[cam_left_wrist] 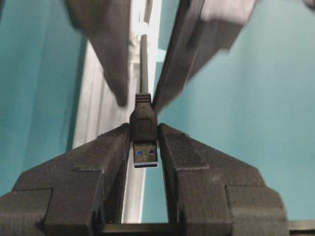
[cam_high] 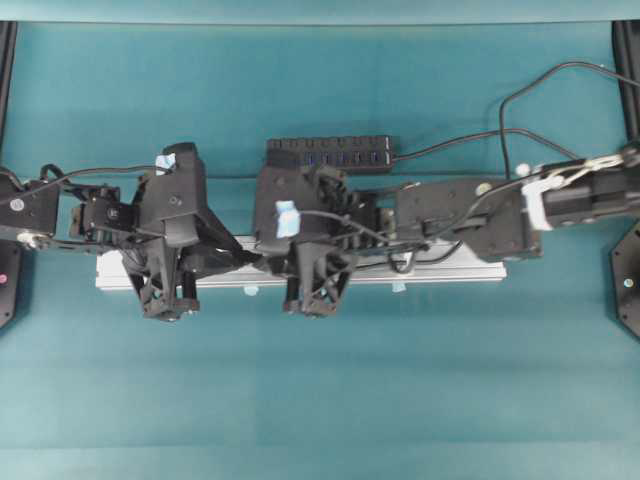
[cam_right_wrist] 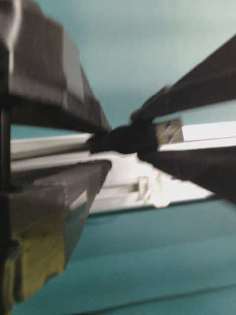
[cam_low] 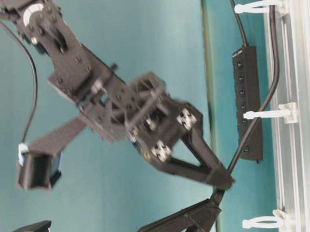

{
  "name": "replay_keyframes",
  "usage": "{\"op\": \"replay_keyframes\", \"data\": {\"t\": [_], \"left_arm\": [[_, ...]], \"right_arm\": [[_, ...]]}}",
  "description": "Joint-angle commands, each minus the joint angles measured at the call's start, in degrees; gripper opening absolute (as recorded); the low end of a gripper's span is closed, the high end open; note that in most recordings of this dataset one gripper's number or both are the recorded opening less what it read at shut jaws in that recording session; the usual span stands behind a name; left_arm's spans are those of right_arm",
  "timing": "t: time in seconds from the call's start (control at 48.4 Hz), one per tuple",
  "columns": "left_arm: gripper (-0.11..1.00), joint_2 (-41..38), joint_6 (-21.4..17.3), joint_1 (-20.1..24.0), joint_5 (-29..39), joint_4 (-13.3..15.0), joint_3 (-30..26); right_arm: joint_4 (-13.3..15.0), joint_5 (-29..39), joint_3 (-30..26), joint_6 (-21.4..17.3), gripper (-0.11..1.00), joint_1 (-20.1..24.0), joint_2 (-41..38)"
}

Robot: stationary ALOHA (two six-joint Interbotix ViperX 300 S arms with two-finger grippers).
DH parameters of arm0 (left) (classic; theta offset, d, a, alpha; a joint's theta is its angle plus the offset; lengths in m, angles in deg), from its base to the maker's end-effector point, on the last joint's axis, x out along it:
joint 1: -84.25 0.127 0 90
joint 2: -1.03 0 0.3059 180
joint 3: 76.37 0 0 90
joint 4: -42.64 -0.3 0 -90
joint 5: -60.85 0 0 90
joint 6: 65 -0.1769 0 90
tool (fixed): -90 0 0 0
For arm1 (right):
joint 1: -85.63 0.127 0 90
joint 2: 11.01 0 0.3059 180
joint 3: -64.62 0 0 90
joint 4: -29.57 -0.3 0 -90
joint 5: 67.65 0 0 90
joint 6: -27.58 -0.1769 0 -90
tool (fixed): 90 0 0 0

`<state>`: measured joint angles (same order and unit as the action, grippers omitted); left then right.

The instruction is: Pass the USB cable through three rings with both arms.

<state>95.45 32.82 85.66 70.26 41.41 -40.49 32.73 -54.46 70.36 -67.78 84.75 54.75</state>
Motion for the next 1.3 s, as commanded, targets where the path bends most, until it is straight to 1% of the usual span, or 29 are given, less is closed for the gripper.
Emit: {"op": "replay_keyframes", "data": {"t": [0.0,0.103,0.269,0.558,0.806,0.826,0.847,0.971,1.033,1.074,1.198,1.281], "left_arm": [[0.25,0.53,0.0,-0.09,-0.44,-0.09,-1.23],[0.25,0.53,0.18,-0.18,-0.53,-0.09,-1.23],[0.25,0.62,0.26,-0.18,-0.53,-0.09,-0.97],[0.25,1.05,2.02,-0.18,-0.09,-0.09,-1.85],[0.25,1.93,2.2,-0.88,1.14,-0.09,-0.88],[0.27,2.11,2.2,-1.14,1.14,-0.09,-0.7],[0.32,2.29,2.2,-1.32,1.14,-0.09,-0.53],[0.68,3.69,2.29,-3.16,1.14,-0.09,0.62],[0.83,5.01,2.72,-3.6,1.32,-0.09,1.32],[0.86,5.98,3.08,-3.69,1.67,-0.09,1.41],[0.82,10.11,4.31,-3.69,4.48,-0.09,1.58],[0.82,13.18,4.48,-3.69,7.65,-0.09,2.2]], "right_arm": [[0.09,0.09,-1.76,0.88,-0.02,0.18,0.09],[0.09,0.62,-1.93,1.58,-0.04,0.26,0.09],[0.09,1.41,-1.93,2.29,-0.04,0.18,0.09],[0.09,1.76,-1.93,2.46,-0.05,0.09,0.09],[0.09,3.69,-1.58,2.64,-0.05,-0.62,0.26],[0.09,3.96,-1.58,2.64,-0.05,-0.7,0.26],[0.09,4.22,-1.49,2.64,-0.05,-0.88,0.26],[0.09,5.8,-1.14,2.64,-0.05,-1.58,0.35],[0.09,6.24,-1.14,2.64,-0.05,-1.85,0.18],[0.09,6.24,-1.23,2.64,-0.05,-1.93,-0.09],[0.09,6.59,-1.85,2.46,-0.05,-2.2,-1.67],[0.09,6.68,-2.81,2.46,-0.05,-2.2,-2.81]]}}
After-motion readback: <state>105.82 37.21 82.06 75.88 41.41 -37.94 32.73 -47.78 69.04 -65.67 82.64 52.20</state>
